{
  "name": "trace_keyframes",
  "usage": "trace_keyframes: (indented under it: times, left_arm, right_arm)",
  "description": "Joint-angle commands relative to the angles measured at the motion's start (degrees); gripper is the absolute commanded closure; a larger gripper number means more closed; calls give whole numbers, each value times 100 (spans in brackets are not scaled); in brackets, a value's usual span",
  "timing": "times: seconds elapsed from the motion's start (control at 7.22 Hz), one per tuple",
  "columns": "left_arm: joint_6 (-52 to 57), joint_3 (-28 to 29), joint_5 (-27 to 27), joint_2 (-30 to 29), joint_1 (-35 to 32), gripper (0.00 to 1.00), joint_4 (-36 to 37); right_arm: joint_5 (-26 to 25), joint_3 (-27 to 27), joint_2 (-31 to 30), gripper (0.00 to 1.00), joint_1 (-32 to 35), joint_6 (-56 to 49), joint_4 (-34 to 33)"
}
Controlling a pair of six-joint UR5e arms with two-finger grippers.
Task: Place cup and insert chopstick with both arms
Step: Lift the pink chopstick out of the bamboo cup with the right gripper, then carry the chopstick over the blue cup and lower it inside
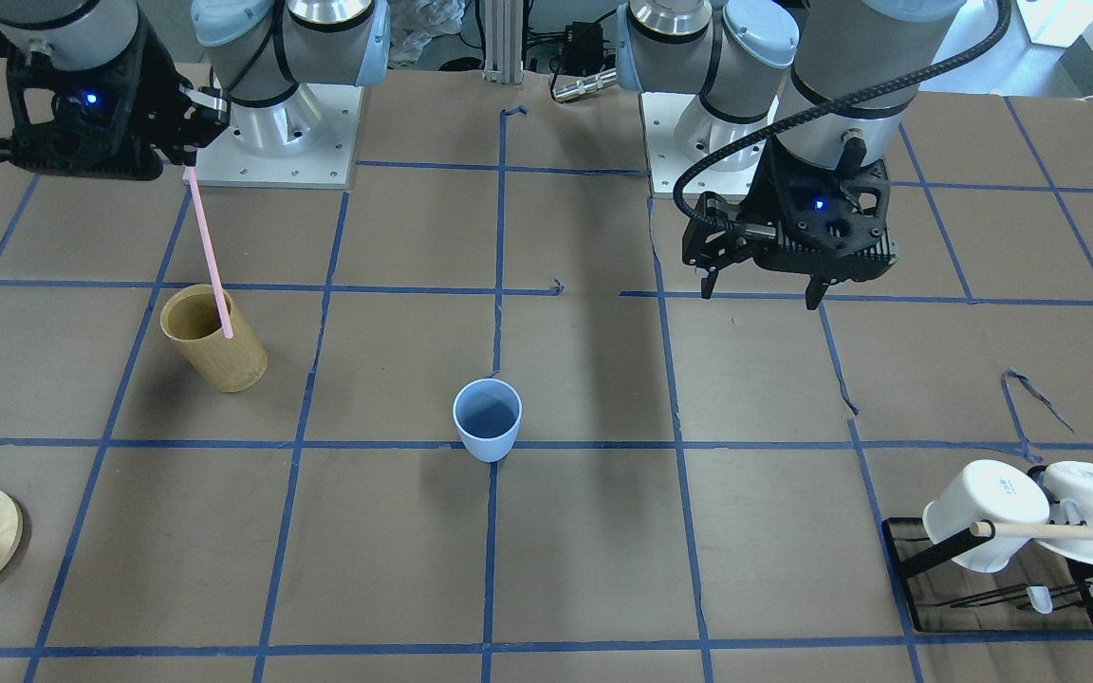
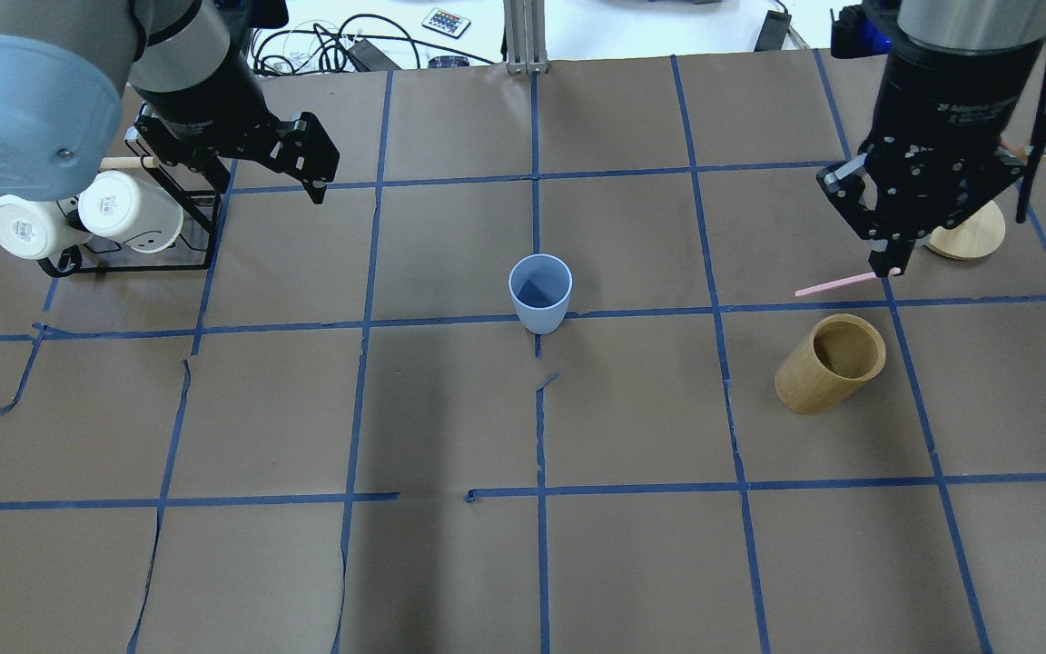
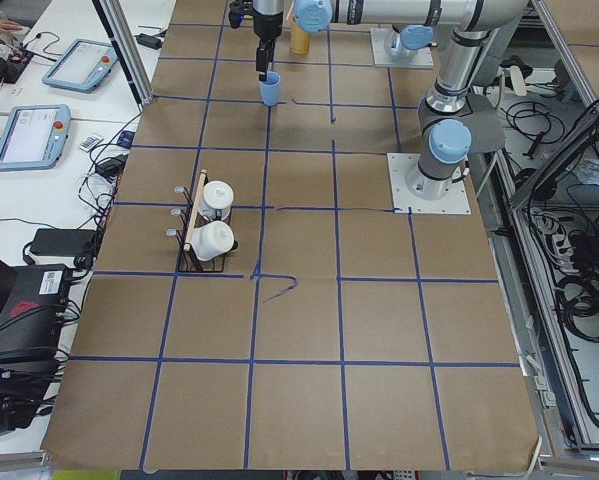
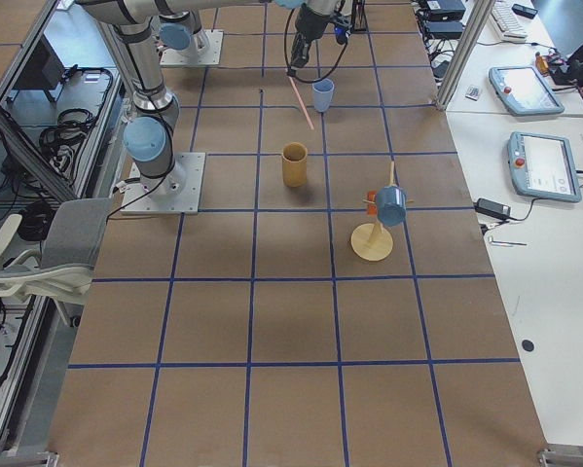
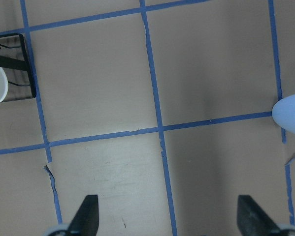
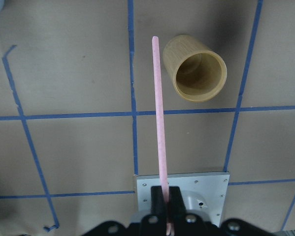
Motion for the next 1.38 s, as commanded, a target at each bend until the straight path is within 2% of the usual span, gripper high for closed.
trace_keyframes:
  times: [0.0, 0.14, 0.28, 0.55, 0.69, 0.83, 0.97, 1.25]
  left_arm:
    - [0, 29, 4, -8, 9, 0, 0]
    - [0, 30, 4, -9, 9, 0, 0]
    - [0, 30, 4, -9, 0, 0, 0]
    - [0, 30, 4, -9, 9, 0, 0]
    - [0, 21, 4, -9, 9, 0, 0]
    - [0, 21, -4, -9, 17, 0, 0]
    - [0, 21, -4, -9, 17, 0, 0]
    - [0, 3, -13, -9, 17, 0, 0]
  right_arm:
    - [620, -1227, 895, 100, 5, 553, 471]
    - [1058, -1554, 1090, 100, 13, 791, 473]
    - [1680, -1627, 1126, 100, 66, 1254, 464]
    - [2315, -1645, 1153, 100, 477, 2055, 385]
    - [2919, -1636, 1179, 100, 531, 2398, 376]
    - [3117, -1593, 1284, 100, 593, 2506, 367]
    - [3110, -1523, 1407, 100, 802, 2498, 297]
    - [3014, -954, 1505, 100, 1006, 2542, -386]
